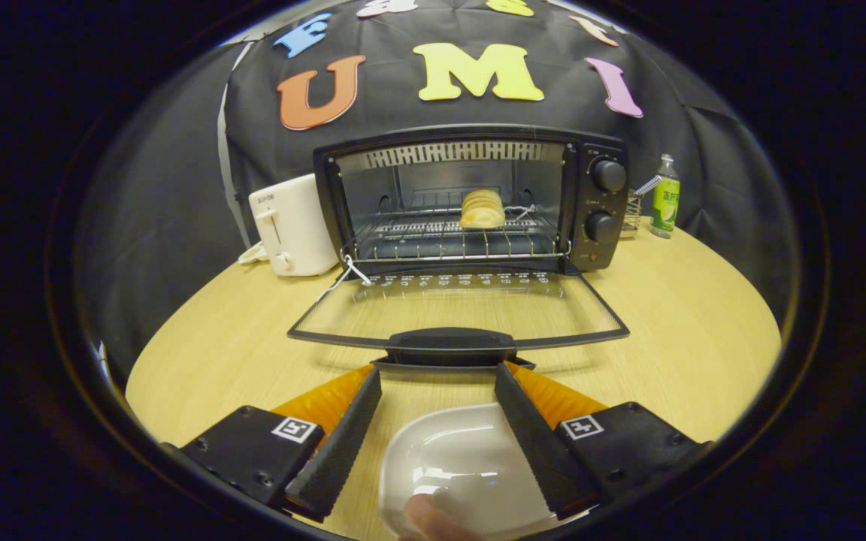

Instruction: Open the toaster oven, put the food inside, and close the toaster oven door.

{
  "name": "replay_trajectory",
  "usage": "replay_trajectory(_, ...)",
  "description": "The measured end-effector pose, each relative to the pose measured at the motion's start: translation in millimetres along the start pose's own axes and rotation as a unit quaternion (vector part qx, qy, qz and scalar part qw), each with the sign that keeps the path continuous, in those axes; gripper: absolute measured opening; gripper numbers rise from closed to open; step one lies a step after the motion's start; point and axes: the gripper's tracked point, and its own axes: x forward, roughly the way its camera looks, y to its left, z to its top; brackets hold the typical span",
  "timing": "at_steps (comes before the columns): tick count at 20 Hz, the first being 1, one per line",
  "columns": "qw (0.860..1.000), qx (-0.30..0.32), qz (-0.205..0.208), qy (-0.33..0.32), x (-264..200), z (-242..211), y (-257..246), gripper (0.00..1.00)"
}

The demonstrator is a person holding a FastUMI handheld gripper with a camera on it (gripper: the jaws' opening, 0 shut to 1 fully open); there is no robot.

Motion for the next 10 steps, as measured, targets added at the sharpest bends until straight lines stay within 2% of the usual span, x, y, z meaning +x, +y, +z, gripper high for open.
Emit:
replay_trajectory(5,0.999,-0.036,-0.033,0.017,0,-4,-2,1.00)
replay_trajectory(9,0.999,-0.018,-0.038,0.027,1,0,0,1.00)
replay_trajectory(10,0.999,-0.016,-0.032,0.011,0,10,2,1.00)
